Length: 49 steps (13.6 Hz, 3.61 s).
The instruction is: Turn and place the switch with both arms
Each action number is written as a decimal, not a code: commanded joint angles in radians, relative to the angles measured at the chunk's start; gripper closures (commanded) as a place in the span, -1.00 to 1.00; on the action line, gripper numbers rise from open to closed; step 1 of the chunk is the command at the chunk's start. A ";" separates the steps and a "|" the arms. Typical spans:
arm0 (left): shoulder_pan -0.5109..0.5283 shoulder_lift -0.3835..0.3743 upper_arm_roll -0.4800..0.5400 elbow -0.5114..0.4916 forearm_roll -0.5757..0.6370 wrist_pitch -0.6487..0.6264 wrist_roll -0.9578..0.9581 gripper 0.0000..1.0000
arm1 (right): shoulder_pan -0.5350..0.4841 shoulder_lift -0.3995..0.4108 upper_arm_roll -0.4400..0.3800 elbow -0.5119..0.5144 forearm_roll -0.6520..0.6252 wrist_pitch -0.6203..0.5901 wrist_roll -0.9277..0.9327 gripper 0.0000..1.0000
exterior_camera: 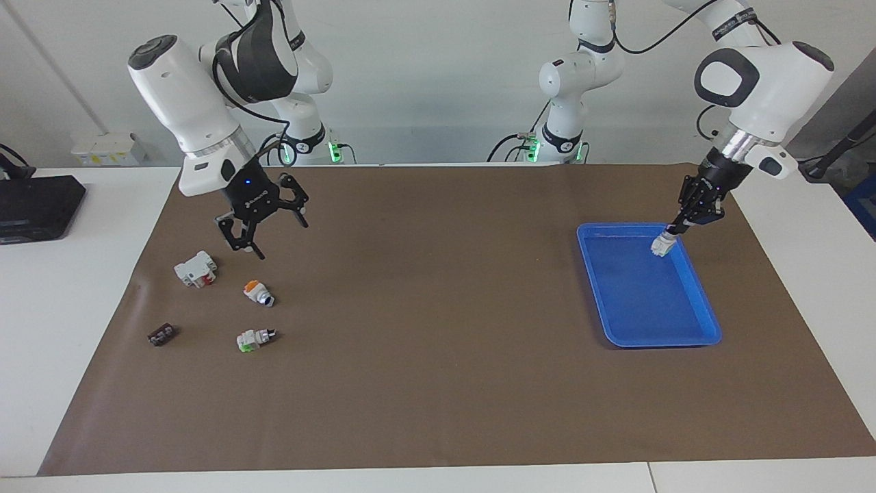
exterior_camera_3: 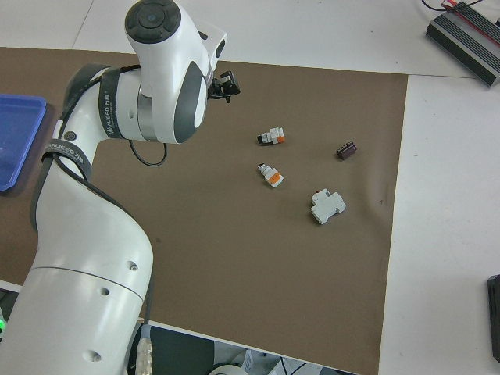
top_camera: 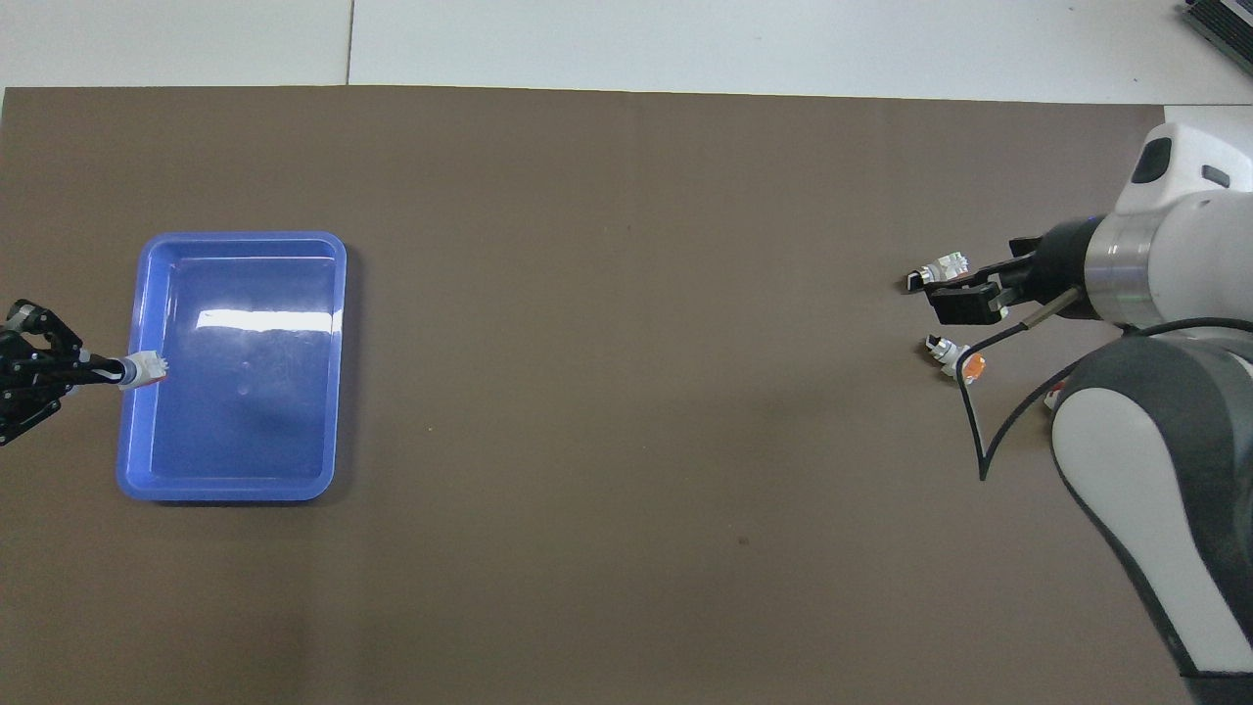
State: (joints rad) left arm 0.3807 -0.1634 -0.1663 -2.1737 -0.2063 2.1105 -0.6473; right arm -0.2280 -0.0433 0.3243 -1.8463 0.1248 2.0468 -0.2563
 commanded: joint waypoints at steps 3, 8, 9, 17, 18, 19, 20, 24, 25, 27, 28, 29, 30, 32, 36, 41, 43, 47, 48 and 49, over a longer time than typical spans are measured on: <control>0.009 0.080 -0.009 -0.067 0.048 0.075 0.309 1.00 | -0.039 -0.004 -0.011 0.176 -0.094 -0.252 0.234 -1.00; 0.026 0.087 -0.009 -0.086 0.180 0.040 0.480 1.00 | -0.099 0.000 -0.028 0.277 -0.094 -0.453 0.327 -1.00; 0.029 0.085 -0.009 -0.087 0.180 0.026 0.518 1.00 | -0.093 -0.001 -0.039 0.280 -0.091 -0.471 0.350 -1.00; -0.049 0.189 -0.010 0.177 0.180 -0.165 0.537 -0.36 | 0.268 -0.006 -0.407 0.251 -0.105 -0.496 0.365 -1.00; -0.077 0.223 -0.010 0.272 0.182 -0.229 0.534 -0.36 | 0.295 -0.010 -0.419 0.234 -0.111 -0.490 0.365 -1.00; -0.121 0.260 -0.009 0.370 0.183 -0.298 0.532 -0.36 | 0.343 -0.012 -0.477 0.228 -0.123 -0.481 0.359 -1.00; -0.150 0.292 -0.009 0.456 0.183 -0.347 0.532 -0.36 | 0.364 -0.010 -0.514 0.228 -0.125 -0.476 0.352 -1.00; -0.285 0.363 -0.007 0.662 0.185 -0.516 0.531 -0.37 | 0.322 -0.003 -0.486 0.236 -0.123 -0.499 0.333 -1.00; -0.316 0.361 -0.006 0.672 0.185 -0.530 0.529 -0.38 | 0.288 -0.003 -0.444 0.239 -0.123 -0.508 0.335 -1.00; -0.351 0.355 -0.006 0.699 0.192 -0.561 0.531 -0.40 | 0.277 -0.006 -0.406 0.237 -0.132 -0.510 0.336 -1.00; -0.353 0.354 -0.009 0.722 0.203 -0.584 0.532 -0.41 | 0.279 -0.007 -0.407 0.236 -0.134 -0.504 0.333 -1.00; -0.353 0.352 -0.010 0.750 0.205 -0.615 0.534 -0.41 | 0.279 -0.007 -0.409 0.236 -0.134 -0.502 0.333 -1.00; -0.353 0.351 -0.009 0.771 0.205 -0.642 0.534 -0.41 | 0.285 -0.009 -0.409 0.236 -0.134 -0.507 0.333 -1.00; -0.353 0.346 -0.006 0.814 0.205 -0.716 0.537 -0.42 | 0.321 -0.006 -0.425 0.252 -0.158 -0.526 0.328 -1.00; -0.359 0.335 -0.012 0.913 0.206 -0.874 0.538 -0.43 | 0.331 -0.007 -0.438 0.252 -0.175 -0.525 0.322 -1.00; -0.431 0.205 -0.025 0.783 0.240 -0.874 0.499 -0.78 | 0.328 -0.009 -0.438 0.251 -0.134 -0.545 0.333 -1.00; -0.427 0.164 -0.024 0.695 0.238 -0.792 0.508 -0.80 | 0.326 -0.009 -0.438 0.251 -0.131 -0.550 0.336 -1.00; -0.407 0.130 -0.009 0.606 0.228 -0.620 0.511 -0.98 | 0.326 -0.010 -0.438 0.248 -0.133 -0.548 0.339 -1.00; -0.384 0.133 -0.007 0.606 0.220 -0.603 0.511 -0.98 | 0.326 -0.010 -0.438 0.246 -0.133 -0.548 0.338 -1.00; -0.364 0.131 -0.007 0.601 0.212 -0.586 0.518 -0.98 | 0.326 -0.010 -0.438 0.246 -0.134 -0.547 0.338 -1.00</control>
State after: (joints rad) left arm -0.0234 0.0081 -0.1779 -1.5213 0.0140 1.4705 -0.1403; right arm 0.0961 -0.0444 -0.1059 -1.5986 -0.0241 1.5162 0.0863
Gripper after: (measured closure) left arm 0.009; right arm 0.000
